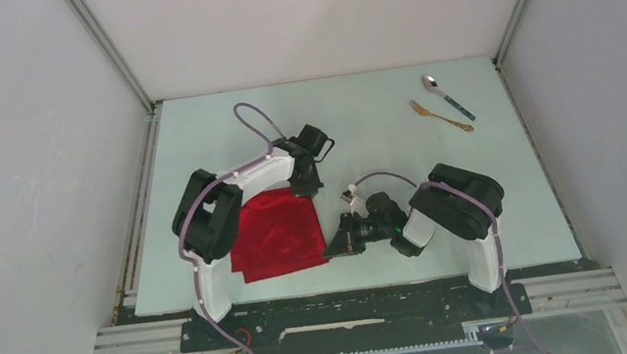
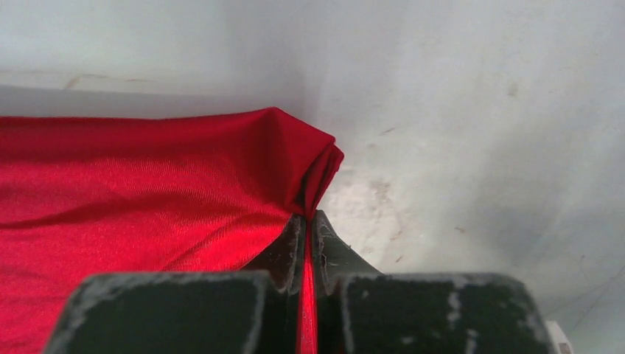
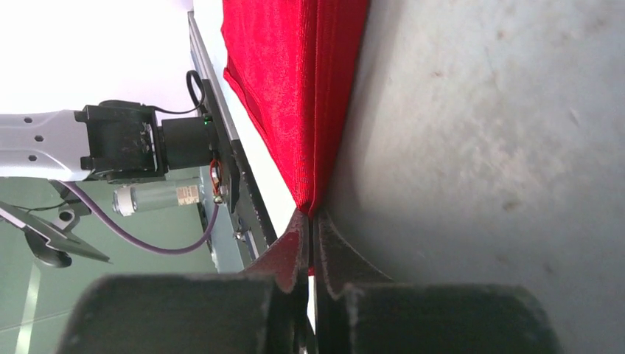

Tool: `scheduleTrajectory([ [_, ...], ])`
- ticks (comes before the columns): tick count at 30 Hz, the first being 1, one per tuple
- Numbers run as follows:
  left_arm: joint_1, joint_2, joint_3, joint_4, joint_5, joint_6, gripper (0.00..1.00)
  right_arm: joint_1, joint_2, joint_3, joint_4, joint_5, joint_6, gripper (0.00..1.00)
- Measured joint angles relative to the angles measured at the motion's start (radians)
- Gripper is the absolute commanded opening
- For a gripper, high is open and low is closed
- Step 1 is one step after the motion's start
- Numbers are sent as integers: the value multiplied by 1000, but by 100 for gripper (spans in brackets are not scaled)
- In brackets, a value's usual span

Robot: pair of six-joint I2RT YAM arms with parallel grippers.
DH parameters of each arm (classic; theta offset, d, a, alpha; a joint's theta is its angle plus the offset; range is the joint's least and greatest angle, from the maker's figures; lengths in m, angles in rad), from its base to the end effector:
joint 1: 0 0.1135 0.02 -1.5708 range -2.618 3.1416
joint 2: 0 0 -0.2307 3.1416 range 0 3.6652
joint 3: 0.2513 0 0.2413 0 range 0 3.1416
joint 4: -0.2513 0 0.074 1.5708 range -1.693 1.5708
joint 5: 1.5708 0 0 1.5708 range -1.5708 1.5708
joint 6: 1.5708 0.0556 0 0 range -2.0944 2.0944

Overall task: Fold the napkin into a case and place the utensils inside
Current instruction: Turn over the upper triangle folded napkin at the center of the board, then smooth out the lower triangle-folded napkin at the center of the board.

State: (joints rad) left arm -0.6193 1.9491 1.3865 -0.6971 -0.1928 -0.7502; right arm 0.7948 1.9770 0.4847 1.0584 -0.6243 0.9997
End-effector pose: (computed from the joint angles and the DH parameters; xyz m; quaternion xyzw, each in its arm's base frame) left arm 0.3109 -0.2086 0.1316 -0.0792 0.9803 -0.0239 0.1796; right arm 0.1851 0.2350 0.0471 -0.0824 0.8147 0.5619 0.1173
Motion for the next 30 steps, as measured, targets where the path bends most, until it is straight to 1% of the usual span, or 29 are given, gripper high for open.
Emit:
scheduleTrajectory([
  [1,-8,21,18,3,12,3,30,-3,-5,-10,3,4,3,16],
  [2,-15,37,32,6,20,10,39,-3,-13,-19,0,6,5,23],
  [3,-21,48,42,16,21,18,48,-3,-20,-27,-9,5,7,32],
  [4,-24,54,49,30,22,23,56,-2,-34,-37,-25,-1,10,38],
  [5,-26,54,54,40,22,33,63,-2,-54,-45,-47,-8,12,43],
  [6,-26,48,58,50,24,42,73,-2,-86,-50,-80,-9,10,46],
  [7,-26,38,57,57,26,52,79,-3,-119,-53,-121,-7,0,49],
  [9,-26,-3,44,66,43,72,83,-9,-171,-56,-205,-6,-21,52],
  [10,-26,-47,19,73,53,78,84,-16,-202,-56,-257,-6,-34,53],
  [12,-26,-149,-37,82,74,89,85,-31,-255,-56,-350,-6,-67,53],
  [13,-26,-217,-75,84,84,97,83,-40,-274,-56,-388,-6,-82,52],
  [14,-26,-300,-120,86,102,103,78,-47,-291,-56,-422,-7,-97,51],
  [15,-28,-374,-159,89,121,106,76,-54,-304,-56,-450,-10,-108,50],
  [17,-34,-500,-232,101,161,106,71,-64,-315,-56,-482,-18,-125,47],
  [18,-41,-558,-278,112,177,105,68,-70,-315,-56,-492,-26,-130,45],
  [20,-70,-626,-362,125,205,94,62,-78,-315,-56,-506,-40,-136,42],
  [22,-114,-642,-435,137,228,75,58,-80,-305,-51,-508,-52,-138,39],
  [26,-199,-612,-556,150,261,36,50,-80,-256,-34,-483,-93,-130,38],
  [30,-241,-572,-573,157,258,10,45,-77,-224,-19,-461,-115,-126,36],
])
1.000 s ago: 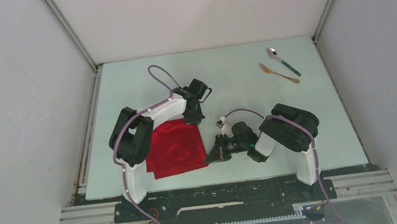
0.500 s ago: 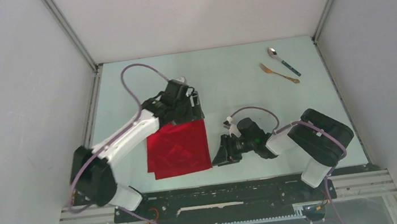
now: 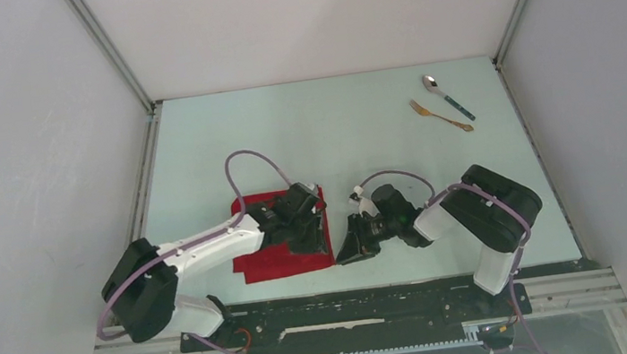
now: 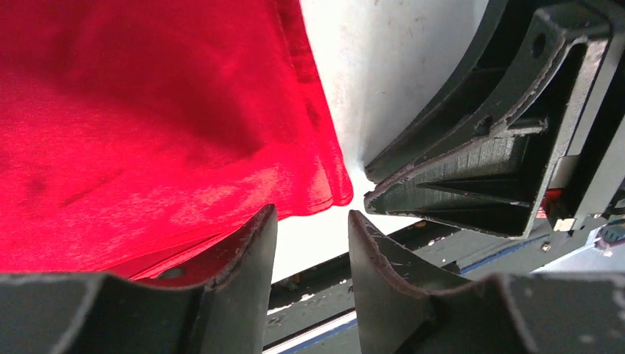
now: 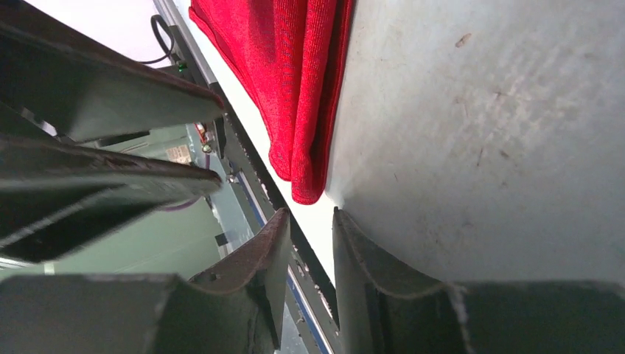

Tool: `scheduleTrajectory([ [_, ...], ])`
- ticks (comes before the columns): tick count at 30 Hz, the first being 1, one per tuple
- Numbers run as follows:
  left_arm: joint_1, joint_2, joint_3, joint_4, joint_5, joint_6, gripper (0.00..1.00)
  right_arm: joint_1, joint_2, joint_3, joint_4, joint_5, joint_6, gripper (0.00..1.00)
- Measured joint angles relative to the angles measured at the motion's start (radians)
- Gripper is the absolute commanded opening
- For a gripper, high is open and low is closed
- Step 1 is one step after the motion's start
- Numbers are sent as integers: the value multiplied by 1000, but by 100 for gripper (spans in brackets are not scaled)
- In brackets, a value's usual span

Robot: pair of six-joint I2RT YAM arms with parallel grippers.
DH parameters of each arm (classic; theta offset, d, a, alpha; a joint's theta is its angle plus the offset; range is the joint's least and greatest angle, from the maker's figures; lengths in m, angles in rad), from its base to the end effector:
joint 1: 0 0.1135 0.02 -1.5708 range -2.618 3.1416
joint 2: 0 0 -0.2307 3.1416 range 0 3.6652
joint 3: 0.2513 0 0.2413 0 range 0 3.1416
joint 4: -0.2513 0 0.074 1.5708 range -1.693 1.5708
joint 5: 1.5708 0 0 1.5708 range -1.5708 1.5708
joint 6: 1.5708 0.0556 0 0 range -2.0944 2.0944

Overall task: Fold the napkin into a case and place the utensils inside
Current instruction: Smooth out the lower triangle-folded napkin at the center of the board.

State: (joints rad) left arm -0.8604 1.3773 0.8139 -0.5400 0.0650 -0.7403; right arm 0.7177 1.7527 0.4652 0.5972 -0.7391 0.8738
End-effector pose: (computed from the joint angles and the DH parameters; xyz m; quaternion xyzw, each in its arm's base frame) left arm 0.1692 -0.2022 0.1502 0.0659 0.9701 -0.1881 0.1385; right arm 0.1813 0.2080 0.0595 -0.0877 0.8530 0.5125 0.0447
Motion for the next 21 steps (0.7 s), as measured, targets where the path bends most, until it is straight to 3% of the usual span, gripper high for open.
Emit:
scheduleTrajectory([
  [12,-81,163,17,52,-2,-20,42,3,39,6,50,-23,22,34],
  [21,-84,190,35,52,-8,-20,30,5,58,25,45,-26,21,28],
])
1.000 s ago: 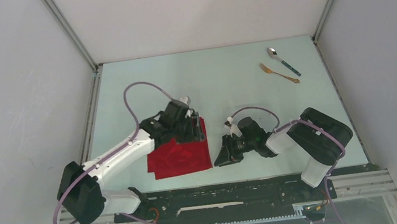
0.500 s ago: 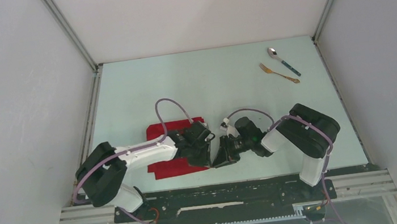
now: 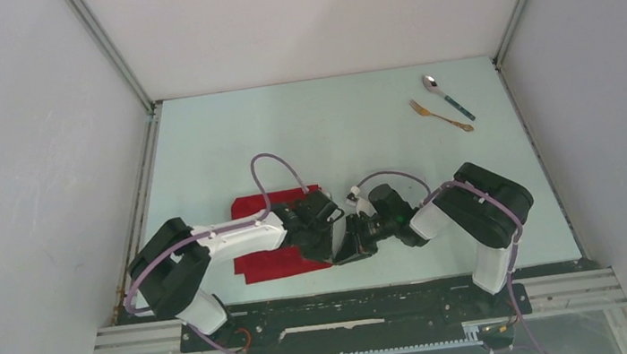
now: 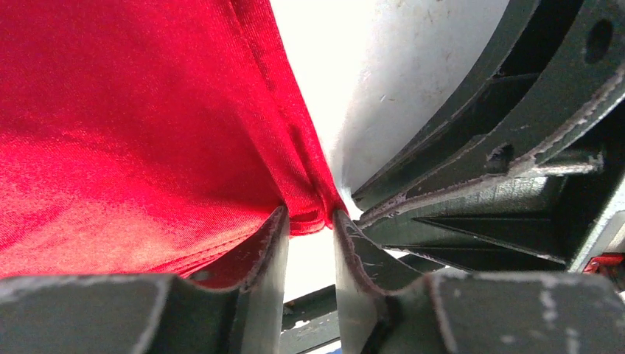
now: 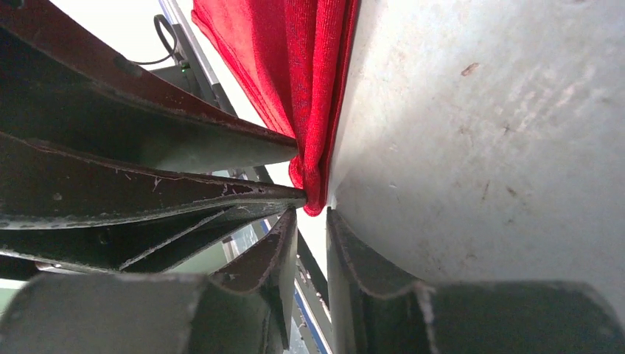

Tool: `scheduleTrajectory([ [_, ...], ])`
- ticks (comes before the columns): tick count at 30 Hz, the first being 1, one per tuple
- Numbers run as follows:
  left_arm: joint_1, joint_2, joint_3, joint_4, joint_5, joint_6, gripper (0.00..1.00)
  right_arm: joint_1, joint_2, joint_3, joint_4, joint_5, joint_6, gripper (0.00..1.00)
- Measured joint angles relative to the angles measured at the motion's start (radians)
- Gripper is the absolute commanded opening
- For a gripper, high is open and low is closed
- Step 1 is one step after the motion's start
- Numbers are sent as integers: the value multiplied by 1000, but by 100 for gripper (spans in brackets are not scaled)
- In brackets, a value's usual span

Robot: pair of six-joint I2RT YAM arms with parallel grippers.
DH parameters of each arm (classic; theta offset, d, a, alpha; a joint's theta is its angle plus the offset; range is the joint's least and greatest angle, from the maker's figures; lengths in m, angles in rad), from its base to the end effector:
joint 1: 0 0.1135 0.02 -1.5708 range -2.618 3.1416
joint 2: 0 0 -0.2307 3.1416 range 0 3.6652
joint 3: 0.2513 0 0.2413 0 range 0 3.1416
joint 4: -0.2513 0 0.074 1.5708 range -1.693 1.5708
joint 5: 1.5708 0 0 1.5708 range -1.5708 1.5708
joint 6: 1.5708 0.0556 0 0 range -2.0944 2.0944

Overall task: Fold the napkin into a case and place the utensils inside
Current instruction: Smooth out the lower triangle-folded napkin at the center of the board.

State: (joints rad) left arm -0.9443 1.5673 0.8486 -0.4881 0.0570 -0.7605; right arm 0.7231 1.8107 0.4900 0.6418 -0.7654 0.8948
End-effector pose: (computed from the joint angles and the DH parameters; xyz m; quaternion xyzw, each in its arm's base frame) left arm 0.1620 -0.2293 0.1145 0.0954 0.9785 -0.1547 0.0980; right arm 0.1841 0.2139 0.0544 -0.0887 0.8477 0.5221 0.0324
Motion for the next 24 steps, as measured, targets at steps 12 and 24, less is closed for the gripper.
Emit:
scheduleTrajectory([
  [12,-11,2,3,0,0,-17,6,9,11,7,-2,3,0,24],
  [24,-23,-62,2,-41,-17,-26,23,18,13,11,-2,6,0,25],
])
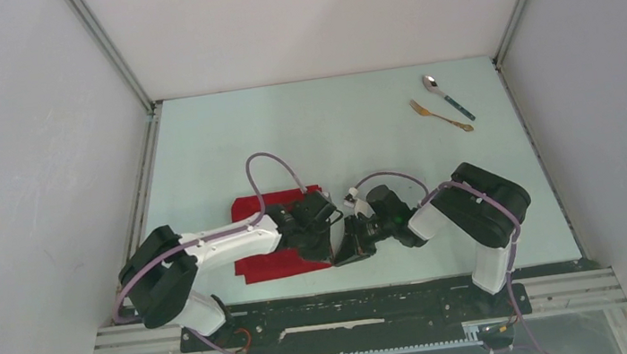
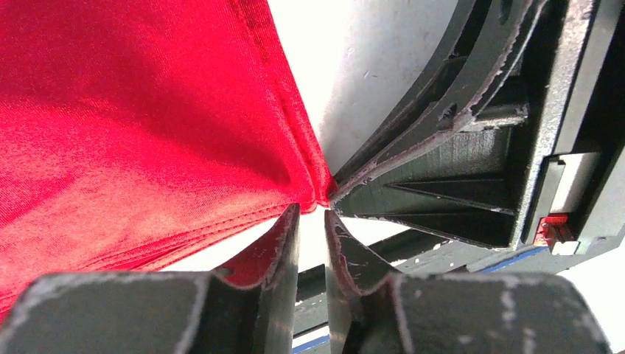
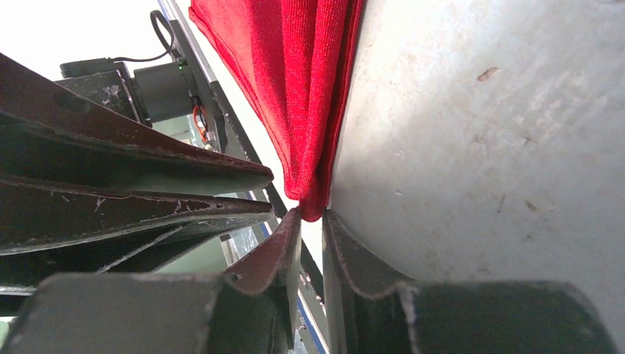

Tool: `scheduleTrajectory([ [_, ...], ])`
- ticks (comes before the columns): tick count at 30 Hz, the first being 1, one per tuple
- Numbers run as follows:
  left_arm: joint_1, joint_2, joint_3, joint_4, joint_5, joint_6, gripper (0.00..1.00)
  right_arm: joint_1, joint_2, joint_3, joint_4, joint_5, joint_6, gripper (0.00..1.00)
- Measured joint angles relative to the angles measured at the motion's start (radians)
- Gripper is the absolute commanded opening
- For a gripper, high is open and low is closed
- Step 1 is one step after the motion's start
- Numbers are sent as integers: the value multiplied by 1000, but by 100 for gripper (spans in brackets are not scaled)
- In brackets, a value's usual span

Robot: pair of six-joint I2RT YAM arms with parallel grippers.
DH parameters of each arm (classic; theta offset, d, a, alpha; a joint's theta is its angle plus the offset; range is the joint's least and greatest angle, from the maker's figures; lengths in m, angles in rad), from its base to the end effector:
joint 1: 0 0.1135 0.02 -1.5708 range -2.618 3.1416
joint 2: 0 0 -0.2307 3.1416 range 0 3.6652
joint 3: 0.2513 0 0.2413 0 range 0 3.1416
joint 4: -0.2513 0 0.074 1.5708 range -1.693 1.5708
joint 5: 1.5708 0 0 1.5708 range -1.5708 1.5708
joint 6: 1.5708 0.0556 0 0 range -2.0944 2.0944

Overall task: Fold the napkin into a case and place the utensils inside
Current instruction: Smooth out the lower triangle-folded napkin at the center of the board.

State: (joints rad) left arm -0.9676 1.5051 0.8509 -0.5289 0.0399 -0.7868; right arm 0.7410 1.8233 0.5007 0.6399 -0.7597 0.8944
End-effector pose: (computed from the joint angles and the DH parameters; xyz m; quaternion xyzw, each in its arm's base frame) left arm 0.1546 -0.2284 0.1292 0.0924 0.9767 -0.1606 0.1081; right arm 0.1821 0.2185 0.0529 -0.0946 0.8484 0.5201 0.0286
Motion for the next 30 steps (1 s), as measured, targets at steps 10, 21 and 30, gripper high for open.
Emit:
scheduleTrajectory([
  [10,-1,16,0,-1,-10,1,24,3,12,9,6,-6,0,25],
  [21,-2,58,0,11,-10,1,27,3,14,9,7,-6,1,24],
  [30,-6,60,0,20,-10,2,4,4,24,12,16,-11,1,20],
])
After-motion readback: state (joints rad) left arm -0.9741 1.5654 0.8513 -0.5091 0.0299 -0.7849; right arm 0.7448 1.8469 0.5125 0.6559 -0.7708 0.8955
